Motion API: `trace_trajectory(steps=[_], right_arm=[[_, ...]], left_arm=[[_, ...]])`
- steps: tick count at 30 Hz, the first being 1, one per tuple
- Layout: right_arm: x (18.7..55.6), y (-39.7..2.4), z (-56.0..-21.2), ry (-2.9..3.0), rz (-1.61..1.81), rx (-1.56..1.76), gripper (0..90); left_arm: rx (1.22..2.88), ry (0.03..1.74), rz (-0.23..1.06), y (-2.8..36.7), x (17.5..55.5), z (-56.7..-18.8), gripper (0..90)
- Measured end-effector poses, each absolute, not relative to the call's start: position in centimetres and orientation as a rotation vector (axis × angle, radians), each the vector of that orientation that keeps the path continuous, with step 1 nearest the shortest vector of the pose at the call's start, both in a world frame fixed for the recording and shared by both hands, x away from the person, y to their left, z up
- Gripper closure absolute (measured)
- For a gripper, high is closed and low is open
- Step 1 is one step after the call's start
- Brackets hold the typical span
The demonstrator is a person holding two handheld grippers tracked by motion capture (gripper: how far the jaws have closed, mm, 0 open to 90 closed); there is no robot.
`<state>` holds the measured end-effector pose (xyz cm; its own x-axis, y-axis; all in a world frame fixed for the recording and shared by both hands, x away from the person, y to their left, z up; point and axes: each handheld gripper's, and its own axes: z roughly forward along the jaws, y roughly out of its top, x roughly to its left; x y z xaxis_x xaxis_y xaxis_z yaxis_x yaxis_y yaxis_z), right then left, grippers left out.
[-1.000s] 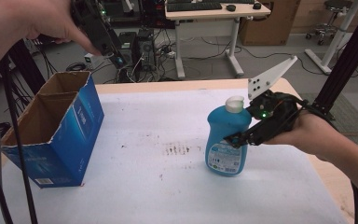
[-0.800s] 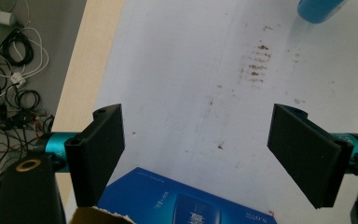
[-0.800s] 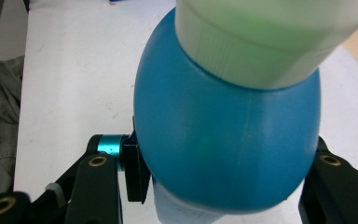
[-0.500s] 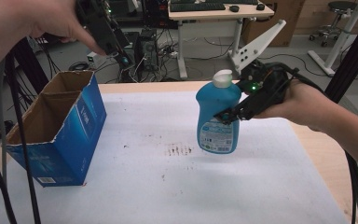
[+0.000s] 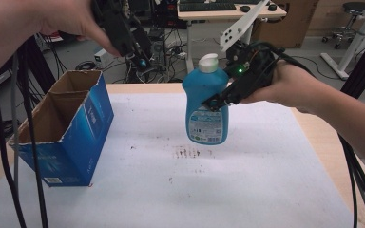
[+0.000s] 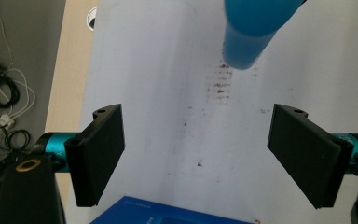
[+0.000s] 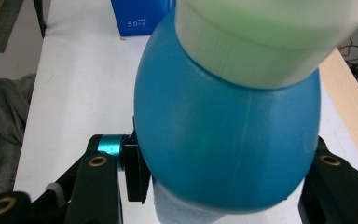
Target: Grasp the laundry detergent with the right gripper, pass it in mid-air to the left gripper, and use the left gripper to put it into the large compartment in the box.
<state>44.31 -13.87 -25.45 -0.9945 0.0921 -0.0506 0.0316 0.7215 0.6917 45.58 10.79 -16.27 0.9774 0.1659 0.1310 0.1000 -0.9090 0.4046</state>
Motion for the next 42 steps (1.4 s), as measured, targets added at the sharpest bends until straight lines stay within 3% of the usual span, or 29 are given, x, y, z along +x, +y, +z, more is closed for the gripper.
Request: trace_trajectory(steps=[24, 42], right_arm=[[43.8, -10.8, -24.5, 2.835, 1.187, -0.010, 45.1], [43.4, -11.0, -24.0, 2.826, 1.209, -0.031, 45.1]], left_arm=[[2.745, -0.010, 0.137, 6.0, 43.8, -17.0, 18.9], [2.733, -0.012, 0.113, 4.5, 43.7, -17.7, 19.4]])
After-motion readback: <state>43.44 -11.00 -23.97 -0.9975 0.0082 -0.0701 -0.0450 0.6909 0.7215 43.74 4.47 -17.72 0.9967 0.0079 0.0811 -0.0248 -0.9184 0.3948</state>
